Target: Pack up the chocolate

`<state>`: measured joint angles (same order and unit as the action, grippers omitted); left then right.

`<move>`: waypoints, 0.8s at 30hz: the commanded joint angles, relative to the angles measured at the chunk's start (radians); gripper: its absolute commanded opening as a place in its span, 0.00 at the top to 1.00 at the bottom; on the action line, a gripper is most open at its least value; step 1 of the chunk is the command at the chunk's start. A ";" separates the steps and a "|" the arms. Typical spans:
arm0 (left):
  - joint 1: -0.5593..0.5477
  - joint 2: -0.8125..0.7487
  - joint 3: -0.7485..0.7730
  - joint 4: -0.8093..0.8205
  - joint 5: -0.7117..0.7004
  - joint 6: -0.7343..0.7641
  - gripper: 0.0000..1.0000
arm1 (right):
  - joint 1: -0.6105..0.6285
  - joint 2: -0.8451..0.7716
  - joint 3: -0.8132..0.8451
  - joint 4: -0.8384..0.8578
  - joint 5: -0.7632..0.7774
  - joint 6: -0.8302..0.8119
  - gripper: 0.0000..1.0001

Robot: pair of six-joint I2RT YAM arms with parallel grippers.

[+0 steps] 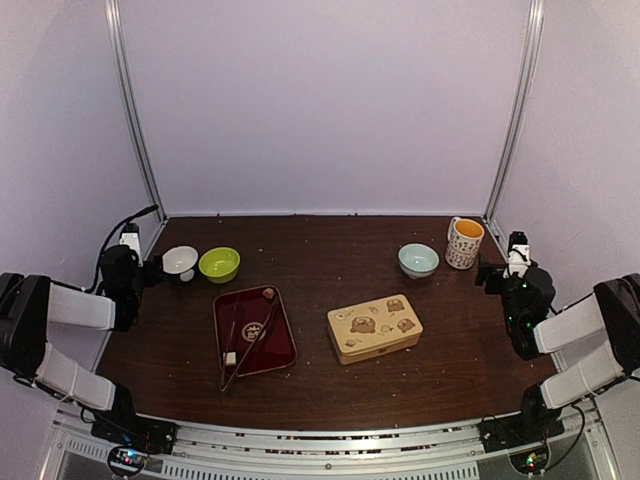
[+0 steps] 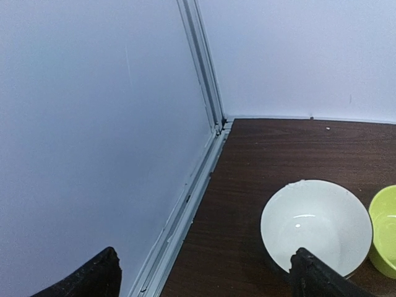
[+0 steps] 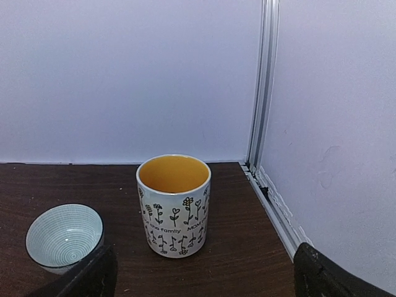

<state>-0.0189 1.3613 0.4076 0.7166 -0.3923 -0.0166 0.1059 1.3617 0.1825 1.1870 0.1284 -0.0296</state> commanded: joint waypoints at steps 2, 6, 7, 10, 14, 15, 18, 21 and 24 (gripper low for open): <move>0.040 0.064 -0.086 0.318 0.170 0.020 0.02 | -0.015 -0.002 0.064 -0.096 0.024 0.031 0.00; 0.041 0.064 -0.083 0.307 0.187 0.025 0.02 | -0.015 -0.002 0.067 -0.096 0.024 0.030 0.00; 0.041 0.060 -0.081 0.297 0.183 0.022 0.02 | -0.015 -0.003 0.066 -0.098 0.024 0.030 0.00; 0.042 0.062 -0.082 0.303 0.184 0.024 0.02 | -0.015 -0.002 0.065 -0.092 0.028 0.026 0.00; 0.042 0.062 -0.082 0.305 0.183 0.024 0.02 | -0.015 -0.003 0.063 -0.092 0.027 0.027 0.00; 0.042 0.061 -0.082 0.305 0.183 0.024 0.02 | -0.015 -0.001 0.064 -0.092 0.028 0.027 0.00; 0.041 0.062 -0.084 0.307 0.182 0.024 0.02 | -0.015 -0.001 0.065 -0.091 0.071 0.043 0.00; 0.042 0.062 -0.084 0.307 0.182 0.023 0.02 | -0.015 -0.001 0.059 -0.082 0.095 0.048 0.00; 0.042 0.062 -0.084 0.306 0.181 0.024 0.02 | -0.015 -0.002 0.061 -0.086 0.092 0.050 0.00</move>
<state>0.0143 1.4216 0.3233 0.9588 -0.2230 -0.0051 0.0975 1.3617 0.2382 1.0954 0.1852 0.0059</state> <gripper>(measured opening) 0.977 0.999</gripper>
